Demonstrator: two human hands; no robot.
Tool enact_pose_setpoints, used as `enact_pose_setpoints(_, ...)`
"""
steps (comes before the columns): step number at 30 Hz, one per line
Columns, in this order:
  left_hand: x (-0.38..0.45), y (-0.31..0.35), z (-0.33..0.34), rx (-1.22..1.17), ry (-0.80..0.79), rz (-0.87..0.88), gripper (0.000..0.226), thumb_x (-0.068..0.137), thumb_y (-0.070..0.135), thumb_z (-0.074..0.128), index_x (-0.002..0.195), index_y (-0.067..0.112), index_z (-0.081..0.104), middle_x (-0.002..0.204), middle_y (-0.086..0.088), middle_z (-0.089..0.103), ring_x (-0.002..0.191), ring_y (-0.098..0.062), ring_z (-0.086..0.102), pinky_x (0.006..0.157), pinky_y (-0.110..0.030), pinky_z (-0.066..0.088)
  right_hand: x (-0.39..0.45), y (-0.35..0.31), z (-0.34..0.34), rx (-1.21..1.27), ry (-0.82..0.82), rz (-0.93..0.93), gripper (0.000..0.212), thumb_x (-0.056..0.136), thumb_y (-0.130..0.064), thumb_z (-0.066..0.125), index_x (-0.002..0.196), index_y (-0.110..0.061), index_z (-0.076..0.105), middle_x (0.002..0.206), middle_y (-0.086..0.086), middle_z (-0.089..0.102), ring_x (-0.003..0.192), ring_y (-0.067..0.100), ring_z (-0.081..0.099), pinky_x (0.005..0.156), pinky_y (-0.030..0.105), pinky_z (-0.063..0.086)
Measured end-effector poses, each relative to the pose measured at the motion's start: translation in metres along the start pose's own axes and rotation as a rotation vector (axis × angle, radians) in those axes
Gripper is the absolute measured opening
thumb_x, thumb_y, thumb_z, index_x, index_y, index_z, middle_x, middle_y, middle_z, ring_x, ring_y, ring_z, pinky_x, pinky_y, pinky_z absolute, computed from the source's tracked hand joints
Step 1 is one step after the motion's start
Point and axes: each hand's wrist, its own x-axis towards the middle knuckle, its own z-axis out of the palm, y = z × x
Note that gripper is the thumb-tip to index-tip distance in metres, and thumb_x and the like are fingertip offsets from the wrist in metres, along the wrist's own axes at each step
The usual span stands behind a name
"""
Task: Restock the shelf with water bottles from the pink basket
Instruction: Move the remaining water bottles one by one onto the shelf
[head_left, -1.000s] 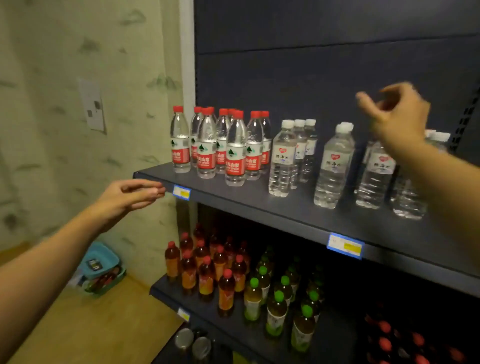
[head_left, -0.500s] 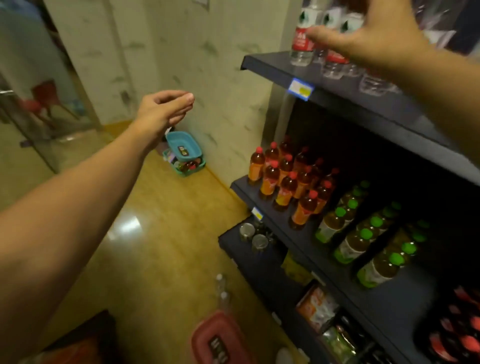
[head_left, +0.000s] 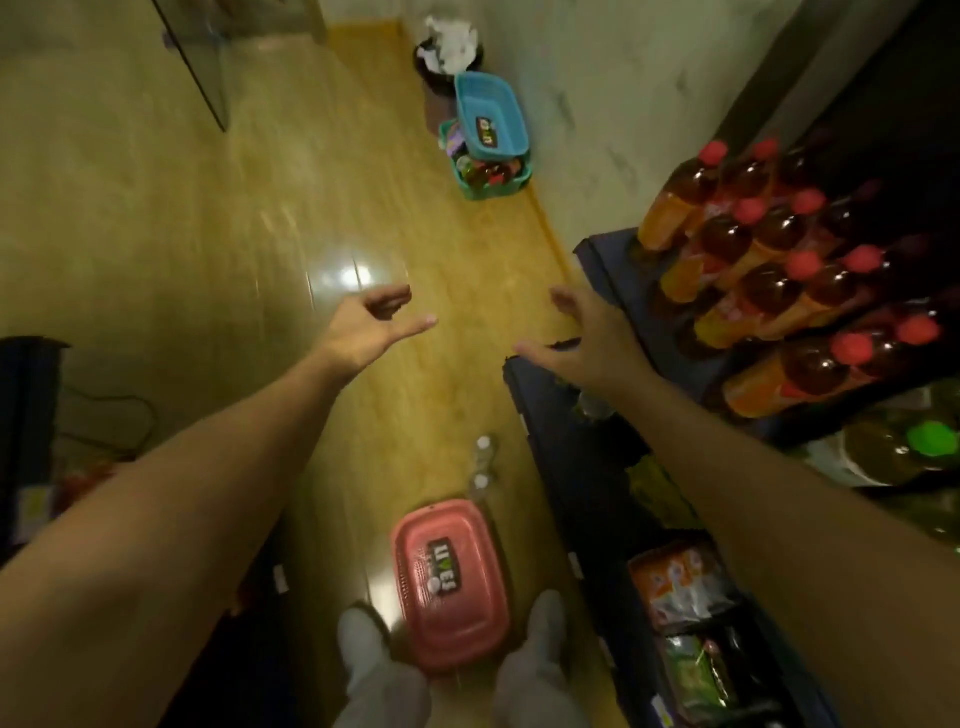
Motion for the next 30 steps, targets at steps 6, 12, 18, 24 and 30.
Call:
enact_pose_setpoints(6, 0.004, -0.182, 0.061, 0.108, -0.133, -0.211, 0.099, 0.069, 0.031, 0.094, 0.154, 0.011, 0.047, 0.160, -0.006, 0.045, 0.143, -0.009, 0.041, 0.114, -0.023, 0.034, -0.042, 0.118, 0.151, 0.088, -0.232, 0.218, 0.095, 0.066, -0.061, 0.084, 0.144, -0.022, 0.047, 0.141, -0.008, 0.052, 0.128, 0.011, 0.051, 0.103, 0.032, 0.046)
enact_pose_setpoints(12, 0.000, -0.316, 0.106, 0.198, -0.132, -0.307, 0.133, 0.043, 0.079, 0.088, 0.155, 0.023, 0.044, 0.161, 0.001, 0.045, 0.148, -0.017, 0.042, 0.122, -0.041, 0.036, -0.065, 0.205, 0.251, 0.141, -0.320, 0.424, 0.101, 0.064, -0.054, 0.088, 0.147, -0.027, 0.039, 0.149, -0.004, 0.043, 0.134, 0.016, 0.045, 0.102, 0.031, 0.041)
enact_pose_setpoints(18, 0.001, -0.404, 0.140, 0.256, -0.164, -0.353, 0.124, 0.047, 0.079, 0.086, 0.153, 0.030, 0.046, 0.156, 0.003, 0.051, 0.141, -0.020, 0.050, 0.116, -0.047, 0.043, -0.094, 0.284, 0.329, 0.143, -0.327, 0.591, 0.113, 0.063, -0.053, 0.089, 0.154, -0.023, 0.030, 0.157, 0.002, 0.036, 0.142, 0.022, 0.039, 0.110, 0.041, 0.039)
enact_pose_setpoints(24, -0.009, -0.446, 0.164, 0.294, -0.144, -0.331, 0.108, 0.057, 0.069, 0.086, 0.150, 0.027, 0.052, 0.148, 0.004, 0.060, 0.133, -0.015, 0.058, 0.111, -0.047, 0.050, -0.137, 0.313, 0.378, 0.006, -0.223, 0.688, 0.115, 0.051, -0.067, 0.089, 0.147, -0.031, 0.038, 0.148, 0.000, 0.048, 0.134, 0.020, 0.046, 0.102, 0.039, 0.041)
enact_pose_setpoints(30, -0.022, -0.452, 0.174, 0.335, -0.182, -0.349, 0.119, 0.050, 0.083, 0.075, 0.152, 0.028, 0.049, 0.155, 0.006, 0.052, 0.140, -0.014, 0.050, 0.115, -0.047, 0.045, -0.141, 0.328, 0.376, 0.069, -0.333, 0.671, 0.115, 0.056, -0.061, 0.089, 0.151, -0.025, 0.036, 0.154, 0.003, 0.043, 0.139, 0.024, 0.044, 0.108, 0.042, 0.040)
